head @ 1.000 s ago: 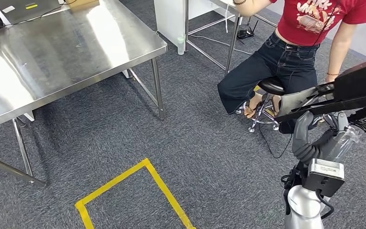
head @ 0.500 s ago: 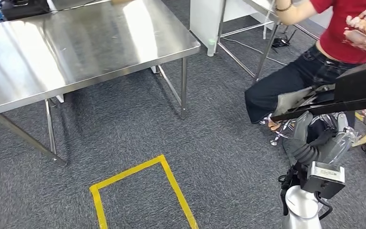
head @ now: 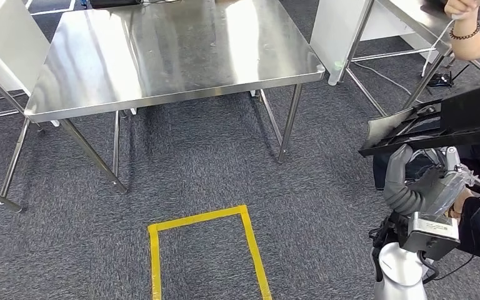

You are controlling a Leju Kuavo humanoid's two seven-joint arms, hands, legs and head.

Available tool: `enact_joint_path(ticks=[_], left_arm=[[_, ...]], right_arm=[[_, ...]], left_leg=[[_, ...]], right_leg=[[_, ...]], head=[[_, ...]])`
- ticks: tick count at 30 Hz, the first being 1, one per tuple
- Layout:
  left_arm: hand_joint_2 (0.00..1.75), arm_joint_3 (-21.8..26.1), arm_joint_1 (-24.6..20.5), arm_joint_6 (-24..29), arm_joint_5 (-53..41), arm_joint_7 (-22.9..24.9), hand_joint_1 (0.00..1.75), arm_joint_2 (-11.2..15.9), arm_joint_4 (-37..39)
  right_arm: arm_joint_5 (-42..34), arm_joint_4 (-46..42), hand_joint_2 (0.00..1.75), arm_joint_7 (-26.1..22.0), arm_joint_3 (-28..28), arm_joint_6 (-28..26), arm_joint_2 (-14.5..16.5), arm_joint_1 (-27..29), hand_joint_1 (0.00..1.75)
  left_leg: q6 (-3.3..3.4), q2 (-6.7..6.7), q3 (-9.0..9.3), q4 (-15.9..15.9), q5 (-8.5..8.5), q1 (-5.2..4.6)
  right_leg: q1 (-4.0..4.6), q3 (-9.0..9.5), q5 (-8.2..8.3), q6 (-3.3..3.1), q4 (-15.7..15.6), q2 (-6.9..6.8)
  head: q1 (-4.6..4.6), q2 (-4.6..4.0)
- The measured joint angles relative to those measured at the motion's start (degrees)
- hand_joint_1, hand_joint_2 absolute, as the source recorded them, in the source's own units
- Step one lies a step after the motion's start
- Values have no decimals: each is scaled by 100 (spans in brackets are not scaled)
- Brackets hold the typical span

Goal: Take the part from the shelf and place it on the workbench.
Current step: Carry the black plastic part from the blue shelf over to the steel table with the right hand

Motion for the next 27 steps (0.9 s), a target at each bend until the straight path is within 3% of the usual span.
enact_joint_path(ticks=[1,3,5,7,8,9,12,14,17,27], left_arm=[[175,7,12,16,3,-8,0,-5,1],[175,14,21,58,6,-26,0,-22,2],[175,15,-6,87,9,-41,0,-41,3],[175,16,-28,114,22,-51,0,-68,4],[175,19,-30,133,38,-53,0,-86,4],[175,22,-29,158,54,-57,0,-103,3],[175,49,-38,239,93,-85,0,-141,1],[175,69,-55,288,119,-107,0,-179,-1],[175,111,-65,351,165,-150,0,-247,-4],[175,213,-161,492,267,-289,0,-463,-35]], right_arm=[[-16,-1,175,-9,-1,21,-2,-5,175],[-46,-6,175,-31,-3,60,-3,-17,175],[-75,-10,175,-43,-5,80,-4,-20,175],[-94,-9,175,-51,-8,102,-4,-21,175],[-99,-8,175,-54,-8,116,-4,-23,175],[-101,-5,175,-57,-7,134,-4,-29,175],[-102,9,175,-73,-6,180,-3,-105,175],[-102,26,175,-85,-5,201,-5,-188,175],[-102,64,175,-91,-1,256,-13,-281,175],[-86,183,175,-4,1,442,-34,-588,175]], left_leg=[[-26,-8,-12,-2,3,10],[-79,239,-95,180,-120,3],[-122,630,-384,804,-463,-7],[-149,782,-738,1512,-742,16],[-151,798,-806,1639,-740,25],[-145,802,-757,1537,-631,31],[-71,843,-183,425,-135,17],[-59,869,8,46,-50,-3],[-80,848,13,24,-52,-32],[-3,830,4,39,-66,-74]], right_leg=[[-12,12,12,-42,-5,-43],[-42,26,30,-128,-19,-125],[-36,37,24,-191,-25,-205],[-13,37,13,-214,-24,-281],[-7,40,8,-218,-24,-312],[-4,46,4,-221,-23,-338],[21,66,-18,-204,-20,-382],[68,53,-49,-188,-2,-394],[77,40,-62,-187,-13,-405],[31,95,-20,-99,-94,-413]], head=[[-1,0],[-22,0],[-46,0],[-48,0],[-48,0],[-49,0],[-47,0],[-42,0],[-39,0],[-39,0]])
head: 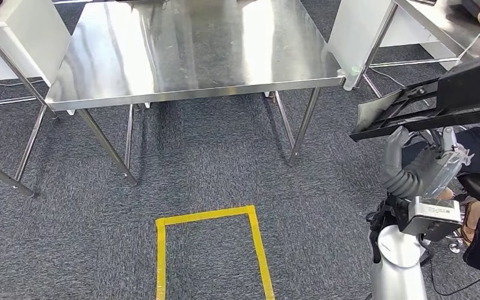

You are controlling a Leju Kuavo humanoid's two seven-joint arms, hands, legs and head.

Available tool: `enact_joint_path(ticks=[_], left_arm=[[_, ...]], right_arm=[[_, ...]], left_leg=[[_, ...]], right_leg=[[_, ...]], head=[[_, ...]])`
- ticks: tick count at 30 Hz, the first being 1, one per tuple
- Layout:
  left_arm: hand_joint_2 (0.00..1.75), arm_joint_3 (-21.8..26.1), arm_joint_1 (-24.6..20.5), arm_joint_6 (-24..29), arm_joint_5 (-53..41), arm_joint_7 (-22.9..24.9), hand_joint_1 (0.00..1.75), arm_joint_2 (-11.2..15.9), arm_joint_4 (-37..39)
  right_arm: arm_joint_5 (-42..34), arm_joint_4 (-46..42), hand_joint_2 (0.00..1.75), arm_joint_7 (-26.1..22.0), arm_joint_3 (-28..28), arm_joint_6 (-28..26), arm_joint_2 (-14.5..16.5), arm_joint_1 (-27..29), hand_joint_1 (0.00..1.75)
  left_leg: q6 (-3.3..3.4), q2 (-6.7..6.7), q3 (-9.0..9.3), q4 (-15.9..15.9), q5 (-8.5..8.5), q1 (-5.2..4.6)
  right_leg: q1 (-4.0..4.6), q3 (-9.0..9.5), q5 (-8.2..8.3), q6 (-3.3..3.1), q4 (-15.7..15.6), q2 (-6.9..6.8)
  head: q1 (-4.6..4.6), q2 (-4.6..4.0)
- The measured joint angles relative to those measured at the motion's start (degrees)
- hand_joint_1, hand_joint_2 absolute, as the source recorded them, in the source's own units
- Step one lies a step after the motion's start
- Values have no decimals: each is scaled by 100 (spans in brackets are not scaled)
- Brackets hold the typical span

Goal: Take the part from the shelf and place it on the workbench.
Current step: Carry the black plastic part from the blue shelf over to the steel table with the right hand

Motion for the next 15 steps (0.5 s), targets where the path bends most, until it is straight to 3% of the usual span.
enact_joint_path(ticks=[1,4,6,8,10,11,14,15], left_arm=[[175,7,-15,-1,1,-7,0,-12,-11],[175,38,-41,-28,5,-48,0,-40,-55],[175,47,-56,-83,7,-75,0,-53,-85],[175,49,-75,-134,5,-85,0,-66,-113],[175,49,-81,-155,5,-84,0,-86,-127],[175,50,-78,-158,6,-82,0,-98,-129],[175,52,-68,-159,6,-79,0,-103,-145],[175,54,-69,-159,5,-78,0,-95,-158]], right_arm=[[5,9,175,2,1,8,1,-19,175],[14,34,175,20,-1,22,3,-51,175],[42,35,175,43,-1,24,-2,-68,175],[88,25,175,72,0,24,-14,-44,175],[110,20,175,91,-2,24,-23,8,175],[113,19,175,93,-2,24,-25,28,175],[114,21,175,96,-3,24,-26,63,175],[115,27,175,96,-3,24,-25,73,175]], left_leg=[[37,-2,6,-28,-23,-2],[203,-26,166,-254,-75,-1],[281,-54,325,-364,-50,28],[303,-73,377,-387,-57,63],[243,-102,418,-383,-107,104],[189,-118,460,-378,-146,141],[-32,-155,616,-283,-352,271],[-106,-159,643,-233,-439,285]], right_leg=[[-16,33,23,38,-6,-6],[-63,78,190,242,90,-12],[-75,-52,64,221,352,52],[-88,-432,-238,153,972,120],[-123,-805,-389,212,1451,136],[-154,-845,-341,291,1402,135],[-290,-527,129,598,436,86],[-301,-440,206,596,237,57]], head=[[-2,0],[9,0],[15,-2],[17,-4],[22,-4],[23,-4],[38,-4],[49,-4]])
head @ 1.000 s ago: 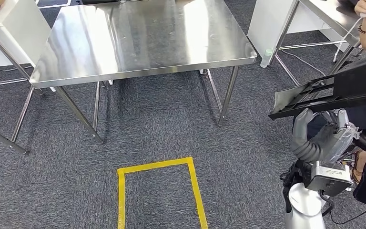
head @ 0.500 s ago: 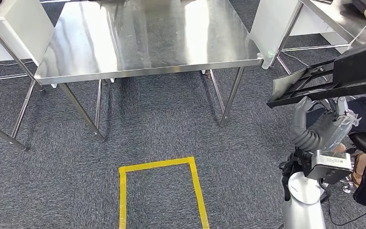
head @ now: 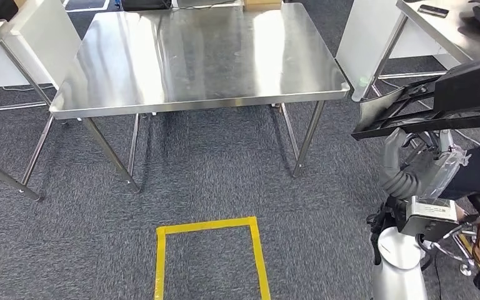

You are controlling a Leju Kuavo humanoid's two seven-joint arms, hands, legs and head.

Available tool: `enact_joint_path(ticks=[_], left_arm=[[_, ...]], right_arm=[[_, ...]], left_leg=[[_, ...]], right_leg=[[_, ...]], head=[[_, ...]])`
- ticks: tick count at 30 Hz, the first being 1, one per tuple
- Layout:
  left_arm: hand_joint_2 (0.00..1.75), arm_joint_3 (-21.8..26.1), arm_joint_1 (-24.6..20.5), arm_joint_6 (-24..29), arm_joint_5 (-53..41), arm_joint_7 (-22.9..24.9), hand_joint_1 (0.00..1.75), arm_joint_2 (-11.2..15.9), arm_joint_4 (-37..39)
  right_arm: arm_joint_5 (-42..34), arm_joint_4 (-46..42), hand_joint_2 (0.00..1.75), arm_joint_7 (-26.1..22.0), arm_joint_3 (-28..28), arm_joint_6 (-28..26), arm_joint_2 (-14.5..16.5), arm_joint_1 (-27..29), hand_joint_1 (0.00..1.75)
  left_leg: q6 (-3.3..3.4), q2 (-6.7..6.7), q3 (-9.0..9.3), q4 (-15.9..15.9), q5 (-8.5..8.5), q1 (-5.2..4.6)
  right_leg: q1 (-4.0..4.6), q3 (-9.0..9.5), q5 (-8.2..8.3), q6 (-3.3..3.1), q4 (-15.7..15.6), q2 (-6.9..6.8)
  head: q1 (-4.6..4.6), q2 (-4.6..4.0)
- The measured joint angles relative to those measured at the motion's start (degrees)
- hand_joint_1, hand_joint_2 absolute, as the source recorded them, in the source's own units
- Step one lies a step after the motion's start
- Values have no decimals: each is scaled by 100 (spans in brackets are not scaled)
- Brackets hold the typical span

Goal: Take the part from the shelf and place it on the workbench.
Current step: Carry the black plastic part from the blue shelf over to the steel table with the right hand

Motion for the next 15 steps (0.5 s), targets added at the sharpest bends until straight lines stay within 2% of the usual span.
enact_joint_path(ticks=[1,2,3,4,5,6,7,8,9,10,11,12,13,15], left_arm=[[175,1,-3,0,0,1,0,7,-13],[175,2,-9,0,0,1,0,11,-26],[175,2,-20,0,0,1,0,3,-30],[175,2,-36,0,0,3,0,1,-37],[175,2,-51,0,-3,9,0,-1,-44],[175,1,-67,0,-5,17,0,-3,-50],[175,0,-76,1,-7,29,0,-5,-55],[175,0,-76,2,-9,43,0,-7,-57],[175,3,-70,5,-9,59,0,-8,-57],[175,8,-65,11,-9,73,0,-8,-58],[175,13,-60,17,-9,82,0,-9,-60],[175,19,-58,26,-10,88,0,-9,-63],[175,22,-57,36,-11,90,0,-9,-66],[175,28,-36,54,-15,102,0,11,-86]], right_arm=[[2,0,175,3,0,1,1,16,175],[4,-2,175,7,-1,1,2,27,175],[8,-13,175,12,-4,2,3,27,175],[19,-35,175,22,-11,5,5,29,175],[38,-55,175,33,-19,11,8,22,175],[64,-78,175,47,-26,19,13,20,175],[93,-97,175,64,-32,33,19,25,175],[121,-106,175,77,-35,49,29,33,175],[144,-110,175,88,-35,63,41,46,175],[162,-111,175,95,-36,79,55,60,175],[180,-111,175,100,-37,95,69,73,175],[194,-112,175,103,-38,108,84,85,175],[205,-111,175,106,-40,120,100,97,175],[222,-107,175,109,-45,134,142,151,175]], left_leg=[[-57,2,18,40,-81,2],[-95,7,47,65,-130,1],[-116,14,40,112,-124,8],[-130,29,-17,267,-36,20],[-140,55,-163,549,111,28],[-141,87,-419,938,241,28],[-137,116,-726,1357,283,22],[-127,136,-1038,1696,174,9],[-108,142,-1309,1903,-61,-10],[-80,142,-1515,1969,-352,-35],[-34,140,-1653,1904,-594,-68],[43,136,-1731,1716,-683,-112],[145,128,-1764,1432,-553,-168],[392,52,-1769,714,386,-340]], right_leg=[[0,34,35,-53,-66,-20],[23,35,-24,-184,-24,-25],[27,80,-70,-308,0,-3],[27,125,-94,-382,0,14],[38,193,-143,-443,-14,19],[52,280,-191,-493,-41,23],[71,370,-242,-534,-82,18],[90,474,-294,-561,-123,17],[110,587,-340,-576,-160,23],[134,707,-392,-582,-198,38],[161,833,-454,-587,-234,54],[193,963,-524,-592,-265,69],[225,1088,-607,-598,-297,81],[283,1267,-789,-605,-333,124]], head=[[5,1],[4,1],[-5,2],[-14,2],[-18,2],[-20,2],[-23,2],[-24,2],[-27,3],[-29,3],[-29,3],[-31,3],[-30,3],[-22,3]])
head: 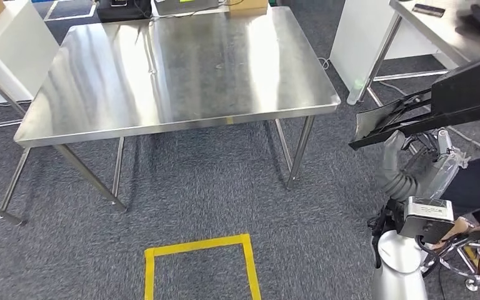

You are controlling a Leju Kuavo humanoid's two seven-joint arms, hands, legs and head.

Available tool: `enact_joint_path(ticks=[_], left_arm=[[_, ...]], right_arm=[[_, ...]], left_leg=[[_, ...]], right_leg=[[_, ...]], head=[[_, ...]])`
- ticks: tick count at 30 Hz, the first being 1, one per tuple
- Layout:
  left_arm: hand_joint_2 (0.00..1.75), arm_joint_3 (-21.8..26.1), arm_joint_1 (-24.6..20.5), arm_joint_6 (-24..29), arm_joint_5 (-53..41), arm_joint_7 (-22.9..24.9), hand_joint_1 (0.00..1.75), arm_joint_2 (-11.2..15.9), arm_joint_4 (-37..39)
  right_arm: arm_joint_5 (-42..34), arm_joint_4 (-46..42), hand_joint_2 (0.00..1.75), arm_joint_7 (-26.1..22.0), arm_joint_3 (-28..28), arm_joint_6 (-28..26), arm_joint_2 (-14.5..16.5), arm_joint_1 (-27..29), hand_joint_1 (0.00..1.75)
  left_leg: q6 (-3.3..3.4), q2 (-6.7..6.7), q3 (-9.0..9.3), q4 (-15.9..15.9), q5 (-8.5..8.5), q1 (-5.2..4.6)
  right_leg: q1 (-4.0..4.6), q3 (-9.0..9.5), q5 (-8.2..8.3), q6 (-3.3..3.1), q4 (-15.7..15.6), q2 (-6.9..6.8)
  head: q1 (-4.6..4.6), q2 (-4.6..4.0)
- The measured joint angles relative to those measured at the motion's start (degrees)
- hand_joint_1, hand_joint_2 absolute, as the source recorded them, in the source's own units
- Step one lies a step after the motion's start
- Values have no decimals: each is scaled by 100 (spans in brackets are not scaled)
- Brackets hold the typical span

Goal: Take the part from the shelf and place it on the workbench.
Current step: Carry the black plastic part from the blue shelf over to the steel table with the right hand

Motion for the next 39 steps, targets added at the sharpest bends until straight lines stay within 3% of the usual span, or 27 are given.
enact_joint_path(ticks=[1,2,5,6,7,9,10,11,12,14,16,17,19,21,24,26,27,28,30,32,34,39], left_arm=[[175,3,22,9,-2,10,0,12,-17],[175,10,45,20,-3,26,0,23,-36],[175,30,26,51,-38,71,0,-10,-70],[175,28,-2,55,-53,78,0,-24,-74],[175,25,-27,55,-65,81,0,-30,-77],[175,19,-42,55,-66,87,0,-36,-78],[175,19,-40,56,-64,90,0,-39,-79],[175,20,-35,56,-62,92,0,-42,-79],[175,21,-31,57,-61,94,0,-43,-79],[175,22,-27,57,-62,94,0,-50,-78],[175,22,-21,58,-64,94,0,-72,-78],[175,22,-16,60,-66,98,0,-83,-78],[175,24,-6,65,-78,106,0,-90,-81],[175,24,2,68,-103,111,0,-92,-86],[175,23,0,62,-153,110,0,-73,-101],[175,23,2,55,-179,110,0,-60,-109],[175,24,5,51,-184,110,0,-55,-112],[175,25,7,47,-186,110,0,-50,-114],[175,26,4,38,-186,109,0,-46,-116],[175,24,-6,33,-181,110,0,-52,-120],[175,22,-13,47,-175,111,0,-56,-124],[175,24,-14,92,-192,150,0,-57,-126]], right_arm=[[10,3,175,8,0,11,21,32,175],[27,2,175,14,1,24,44,64,175],[84,-62,175,24,-6,54,75,100,175],[90,-85,175,23,-11,56,75,102,175],[90,-96,175,25,-16,58,76,111,175],[91,-98,175,24,-20,60,81,148,175],[91,-97,175,25,-23,60,81,175,175],[91,-97,175,26,-25,60,82,195,175],[91,-97,175,27,-26,60,82,206,175],[91,-97,175,29,-28,60,81,209,175],[91,-97,175,31,-39,60,79,213,175],[93,-98,175,33,-45,60,78,212,175],[111,-103,175,40,-57,59,82,206,175],[136,-107,175,56,-71,57,99,218,175],[145,-118,175,75,-98,50,125,288,175],[144,-138,175,78,-120,44,138,376,175],[144,-151,175,79,-131,41,144,424,175],[143,-168,175,81,-143,40,149,471,175],[143,-211,175,83,-172,38,155,541,175],[142,-267,175,80,-205,38,160,575,175],[141,-296,175,73,-233,40,163,580,175],[169,-299,175,85,-306,83,164,511,175]], left_leg=[[80,-72,25,-233,446,-68],[103,-138,52,-360,769,-117],[21,-192,207,-346,874,-108],[32,-185,261,-352,841,-99],[60,-182,314,-364,788,-93],[116,-177,395,-366,678,-105],[134,-180,441,-366,622,-115],[149,-189,497,-366,571,-131],[161,-204,562,-367,522,-150],[183,-242,687,-373,441,-189],[178,-284,747,-364,388,-213],[163,-299,751,-363,372,-204],[118,-319,766,-374,354,-194],[25,-239,738,-256,237,-195],[-190,-33,366,610,-239,-58],[-333,42,142,1055,-372,94],[-410,68,178,989,-289,171],[-488,93,340,705,-119,244],[-629,126,803,-53,153,333],[-621,120,1049,-424,185,340],[-540,97,1063,-441,161,310],[-416,68,1064,-439,127,251]], right_leg=[[38,56,-99,-5,-12,26],[67,110,-199,-18,-26,61],[120,330,-432,-20,-71,100],[125,298,-510,-9,70,81],[129,144,-618,-10,364,57],[137,-462,-850,-29,1224,22],[140,-769,-890,-21,1565,19],[145,-993,-817,6,1705,19],[157,-1114,-629,45,1620,19],[207,-1095,-44,77,955,28],[252,-1002,398,-28,394,54],[266,-984,492,-96,288,65],[230,-926,540,-181,205,58],[143,-797,588,-225,74,23],[37,-672,602,-228,-7,-38],[-31,-649,571,-184,-4,-64],[-78,-630,547,-143,-2,-71],[-129,-597,519,-92,1,-75],[-181,-536,447,33,14,-83],[-164,-519,389,121,32,-89],[-139,-501,382,132,1,-91],[-140,-411,415,159,-157,-124]], head=[[8,-1],[14,-1],[19,0],[21,1],[24,1],[29,1],[30,1],[30,1],[30,1],[31,1],[3,1],[-9,1],[-17,1],[-15,1],[-16,1],[-18,1],[-18,1],[-19,1],[-30,1],[-45,1],[-44,1],[-39,1]])
